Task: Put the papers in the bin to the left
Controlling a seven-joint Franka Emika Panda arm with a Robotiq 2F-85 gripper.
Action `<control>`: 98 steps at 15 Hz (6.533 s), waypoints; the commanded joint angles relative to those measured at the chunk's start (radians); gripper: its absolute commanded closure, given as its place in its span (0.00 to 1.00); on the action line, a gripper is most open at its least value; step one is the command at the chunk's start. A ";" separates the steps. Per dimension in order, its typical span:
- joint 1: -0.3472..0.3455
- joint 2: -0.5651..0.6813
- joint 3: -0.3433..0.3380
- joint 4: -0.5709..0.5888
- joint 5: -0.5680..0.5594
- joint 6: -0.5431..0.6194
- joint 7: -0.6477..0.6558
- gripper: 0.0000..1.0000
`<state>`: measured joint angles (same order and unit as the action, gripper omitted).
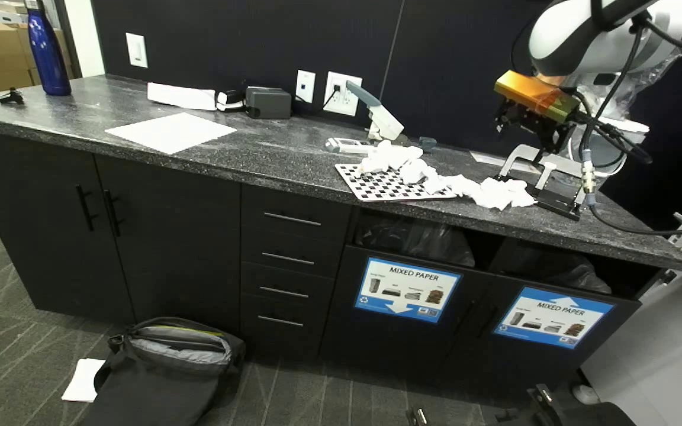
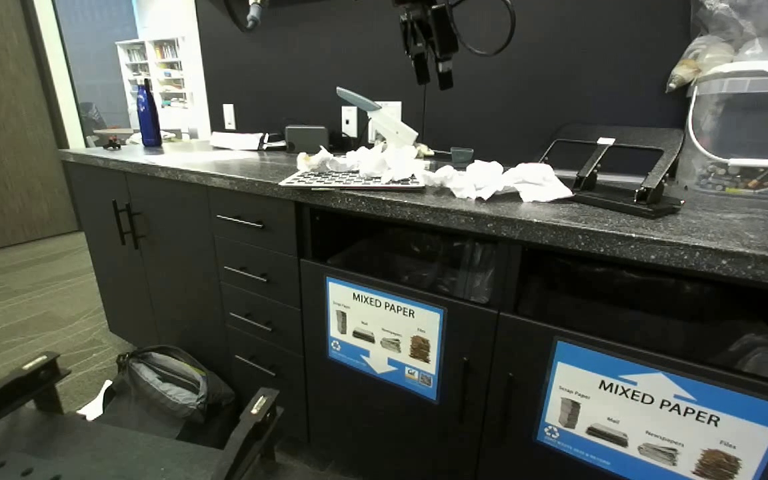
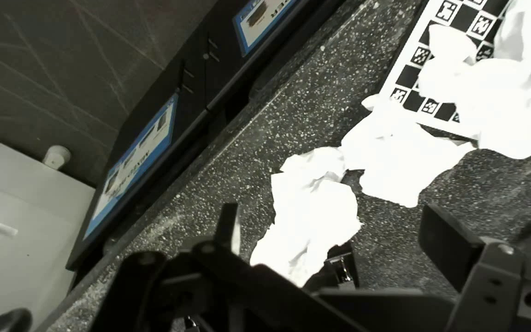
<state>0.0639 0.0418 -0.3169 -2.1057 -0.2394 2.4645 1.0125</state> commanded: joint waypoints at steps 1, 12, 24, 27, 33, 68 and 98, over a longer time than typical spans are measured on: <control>-0.097 0.156 0.065 0.109 0.111 0.023 0.016 0.00; -0.198 0.523 0.089 0.486 0.293 -0.005 -0.094 0.00; -0.243 0.753 0.081 0.766 0.288 -0.202 -0.159 0.27; -0.243 0.764 0.076 0.784 0.282 -0.230 -0.170 0.51; -0.218 0.700 0.057 0.713 0.243 -0.275 -0.204 0.88; 0.341 0.673 -0.079 -0.136 0.105 0.707 -0.499 0.93; 0.533 1.176 -0.271 0.251 0.854 1.120 -0.737 0.00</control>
<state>0.5422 1.2297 -0.5529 -1.8310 0.5823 3.5896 0.2908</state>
